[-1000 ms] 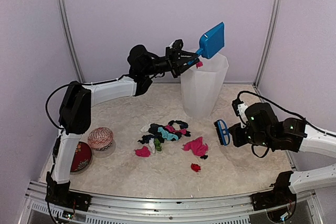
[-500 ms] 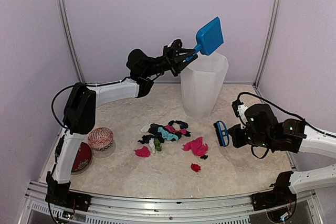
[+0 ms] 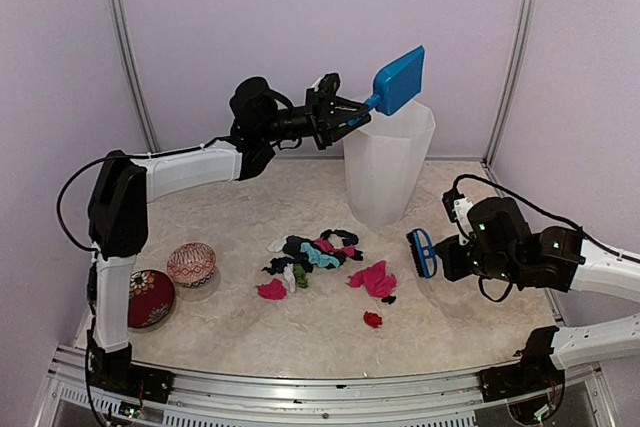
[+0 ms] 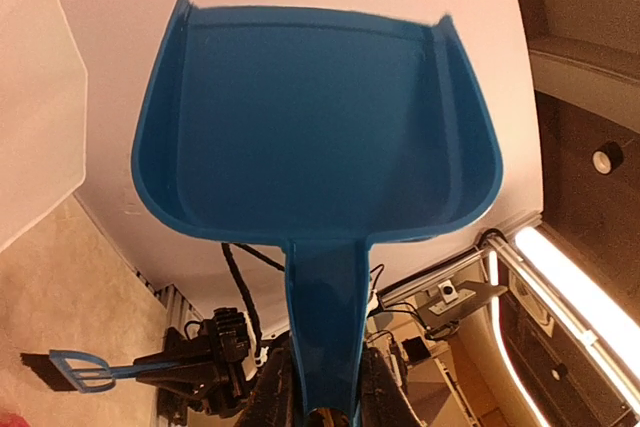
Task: Sweep away the paper scraps from the table
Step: Dump the paper scraps in the dustpan into the trash bin, then sweep the paper scraps at the center of the board.
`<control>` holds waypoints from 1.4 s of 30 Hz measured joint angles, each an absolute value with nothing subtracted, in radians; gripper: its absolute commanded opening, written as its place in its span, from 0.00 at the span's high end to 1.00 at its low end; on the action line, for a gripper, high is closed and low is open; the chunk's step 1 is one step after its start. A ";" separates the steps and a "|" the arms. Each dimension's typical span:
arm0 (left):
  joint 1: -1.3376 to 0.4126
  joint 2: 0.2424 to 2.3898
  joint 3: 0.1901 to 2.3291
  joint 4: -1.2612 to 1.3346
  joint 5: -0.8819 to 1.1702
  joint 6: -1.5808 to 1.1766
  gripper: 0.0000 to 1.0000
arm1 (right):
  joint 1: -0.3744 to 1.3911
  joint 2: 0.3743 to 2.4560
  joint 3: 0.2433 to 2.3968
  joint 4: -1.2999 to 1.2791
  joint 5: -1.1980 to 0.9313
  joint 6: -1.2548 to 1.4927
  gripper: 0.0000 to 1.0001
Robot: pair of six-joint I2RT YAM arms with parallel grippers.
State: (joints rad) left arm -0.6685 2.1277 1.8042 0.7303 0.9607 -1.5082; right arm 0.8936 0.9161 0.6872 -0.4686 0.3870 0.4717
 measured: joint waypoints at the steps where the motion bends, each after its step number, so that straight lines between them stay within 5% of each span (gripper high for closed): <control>1: -0.667 2.090 1.795 0.649 0.958 -1.433 1.00 | 0.894 0.912 0.687 -0.463 0.380 0.464 1.00; 10: -0.651 1.784 1.784 0.016 0.802 -0.830 1.00 | 0.893 0.938 0.714 -0.362 0.261 0.370 1.00; 19: -0.650 1.544 1.629 -0.409 0.402 -0.437 1.00 | 0.898 1.105 0.796 -0.185 0.082 0.333 1.00; 32: -0.650 1.122 1.324 -0.567 -0.071 -0.258 1.00 | 0.992 1.439 0.920 0.081 -0.001 0.470 1.00; 42: -0.650 0.931 1.073 -0.500 -0.242 -0.180 1.00 | 1.042 1.663 1.018 0.241 0.006 0.663 1.00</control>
State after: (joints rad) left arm -0.6502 0.9306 1.0733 -0.5003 -0.2420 -0.1799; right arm 1.0424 1.6634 1.0183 0.2405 0.0059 0.6628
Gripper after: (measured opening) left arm 0.136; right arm 0.037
